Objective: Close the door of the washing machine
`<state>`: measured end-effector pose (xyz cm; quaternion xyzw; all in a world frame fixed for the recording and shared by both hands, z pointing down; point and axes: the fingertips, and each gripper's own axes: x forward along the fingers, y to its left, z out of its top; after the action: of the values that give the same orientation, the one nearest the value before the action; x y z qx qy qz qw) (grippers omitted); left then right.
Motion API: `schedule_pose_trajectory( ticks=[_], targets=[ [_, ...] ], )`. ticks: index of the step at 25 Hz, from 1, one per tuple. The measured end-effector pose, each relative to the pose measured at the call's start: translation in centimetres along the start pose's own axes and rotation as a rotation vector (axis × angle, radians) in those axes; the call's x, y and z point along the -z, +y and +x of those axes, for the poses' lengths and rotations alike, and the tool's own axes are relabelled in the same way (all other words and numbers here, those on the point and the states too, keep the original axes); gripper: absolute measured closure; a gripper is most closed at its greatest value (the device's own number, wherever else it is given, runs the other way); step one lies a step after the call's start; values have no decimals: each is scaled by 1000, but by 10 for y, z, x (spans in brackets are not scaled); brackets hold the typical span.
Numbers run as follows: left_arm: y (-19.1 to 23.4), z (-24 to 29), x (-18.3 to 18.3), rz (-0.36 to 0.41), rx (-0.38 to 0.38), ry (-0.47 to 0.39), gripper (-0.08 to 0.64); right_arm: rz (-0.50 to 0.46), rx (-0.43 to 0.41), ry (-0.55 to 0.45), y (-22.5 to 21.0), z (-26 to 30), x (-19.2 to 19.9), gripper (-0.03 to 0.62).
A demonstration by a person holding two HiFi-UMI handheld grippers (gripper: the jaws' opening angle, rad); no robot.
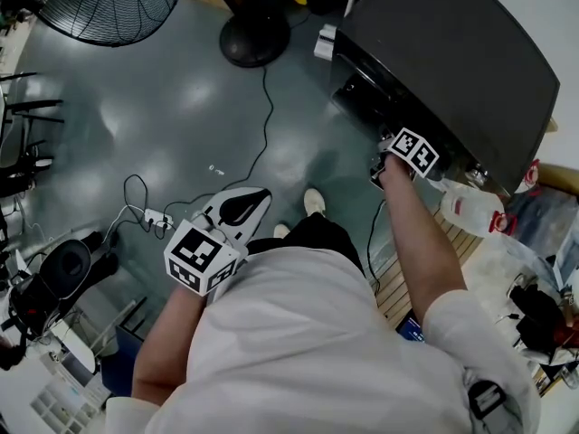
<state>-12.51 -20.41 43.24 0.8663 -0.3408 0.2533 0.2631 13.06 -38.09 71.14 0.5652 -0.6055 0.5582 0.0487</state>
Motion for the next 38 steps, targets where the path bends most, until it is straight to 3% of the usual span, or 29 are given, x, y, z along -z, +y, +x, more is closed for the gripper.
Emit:
schedule_pose_trajectory(
  ticks=[11,19,29,38],
  targets=[
    [2,4,4,-3,10,14,543,-12,13,-2,0,7,1,584],
    [-7,1,9,7,55,2,543,-201,-12,38,9,-13,10,583],
    [-22,-24,19,48,183,-53,543,-440,-61,68,51,-93,73,583],
    [-27,-66,37,93,267,-94,543,-490,-121,33,99,-182,142,583]
  ],
)
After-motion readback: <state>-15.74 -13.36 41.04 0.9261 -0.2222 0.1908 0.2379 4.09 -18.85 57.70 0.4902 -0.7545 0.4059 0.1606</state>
